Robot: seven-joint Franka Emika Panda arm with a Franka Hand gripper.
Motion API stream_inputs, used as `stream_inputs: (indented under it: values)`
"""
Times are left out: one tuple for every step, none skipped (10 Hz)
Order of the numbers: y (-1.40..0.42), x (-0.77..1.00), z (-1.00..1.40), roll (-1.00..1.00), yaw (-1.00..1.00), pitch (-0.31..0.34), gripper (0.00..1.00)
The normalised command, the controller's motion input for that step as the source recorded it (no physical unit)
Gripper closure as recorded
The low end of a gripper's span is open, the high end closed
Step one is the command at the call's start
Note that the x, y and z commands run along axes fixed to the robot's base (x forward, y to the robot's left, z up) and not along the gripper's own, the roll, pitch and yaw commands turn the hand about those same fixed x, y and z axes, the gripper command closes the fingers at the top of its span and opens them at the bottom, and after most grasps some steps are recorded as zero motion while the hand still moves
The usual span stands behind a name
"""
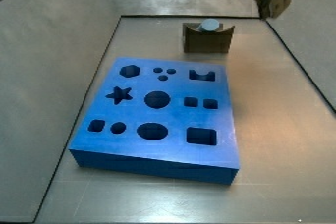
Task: Pick up the oval object. Move up. Place the oval object on the fixture. Regrasp the oval object. Move to above the board. Insert the oval object.
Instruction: Regrasp the oval object.
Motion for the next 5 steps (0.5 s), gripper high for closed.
stream_inputs:
  values:
    - [0.04,0.09,-1.0,0.13,0.18,-0.017,0.0]
    - [0.04,0.1,-1.0,0.12,0.15,-0.046,0.0]
    - [0.03,0.11,-1.0,0.11,0.13,-0.056,0.0]
    - [0.02,0.12,-1.0,0.1,0.09,-0.072,0.0]
    - [0.02,0.13,-1.0,0.09,0.07,-0.078,0.0]
